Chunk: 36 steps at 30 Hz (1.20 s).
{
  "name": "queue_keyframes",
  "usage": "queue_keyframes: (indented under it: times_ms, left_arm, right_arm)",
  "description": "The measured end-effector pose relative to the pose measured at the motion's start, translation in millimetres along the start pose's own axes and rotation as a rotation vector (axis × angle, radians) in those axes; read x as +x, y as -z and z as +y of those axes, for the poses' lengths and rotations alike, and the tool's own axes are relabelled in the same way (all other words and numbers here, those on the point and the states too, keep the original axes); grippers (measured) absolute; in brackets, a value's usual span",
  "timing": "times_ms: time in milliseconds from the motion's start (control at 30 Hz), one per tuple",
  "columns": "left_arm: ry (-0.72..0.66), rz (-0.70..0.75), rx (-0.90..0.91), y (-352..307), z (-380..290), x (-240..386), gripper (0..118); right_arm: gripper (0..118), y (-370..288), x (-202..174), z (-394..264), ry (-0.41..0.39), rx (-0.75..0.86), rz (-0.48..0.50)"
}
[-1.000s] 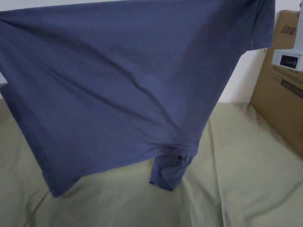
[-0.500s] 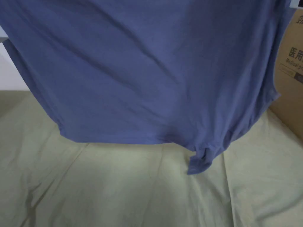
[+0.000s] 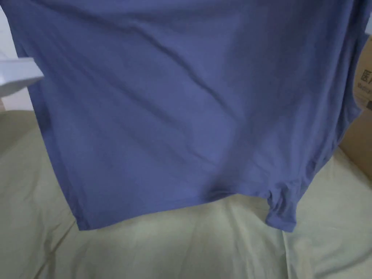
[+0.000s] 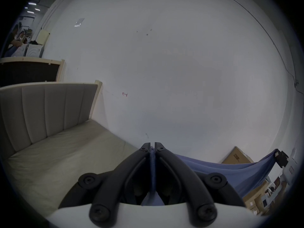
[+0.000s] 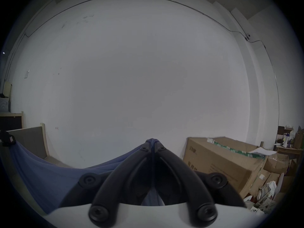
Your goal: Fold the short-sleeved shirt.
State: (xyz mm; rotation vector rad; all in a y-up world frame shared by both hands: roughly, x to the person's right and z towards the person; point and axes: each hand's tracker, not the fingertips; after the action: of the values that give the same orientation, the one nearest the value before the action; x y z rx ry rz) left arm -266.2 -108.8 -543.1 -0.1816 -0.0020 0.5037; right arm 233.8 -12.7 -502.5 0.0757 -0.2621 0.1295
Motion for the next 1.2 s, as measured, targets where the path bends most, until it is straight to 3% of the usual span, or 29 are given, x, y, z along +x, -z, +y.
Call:
queue_keyframes:
  times_ms: [233,467,633,833,1200]
  left_arm:
    - [-0.001,0.024,-0.166,-56,-72,-56,2]
    - [-0.086,0.077,-0.380,-148,-184,-133,2]
    - [-0.038,0.182,-0.556,-214,-253,-175,2]
    - [-0.113,0.231,-0.654,-272,-295,-210,2]
    - [-0.069,0.273,-0.760,-336,-327,-228,2]
  right_arm:
    - [1,-85,22,-63,0.046,-0.196,0.080]
    - [1,-217,41,-171,0.184,-0.403,0.115]
    - [1,-309,43,-255,0.178,-0.588,0.125]
    - [1,-390,47,-331,0.223,-0.817,0.055]
    - [1,-480,68,-363,0.217,-0.942,-0.005]
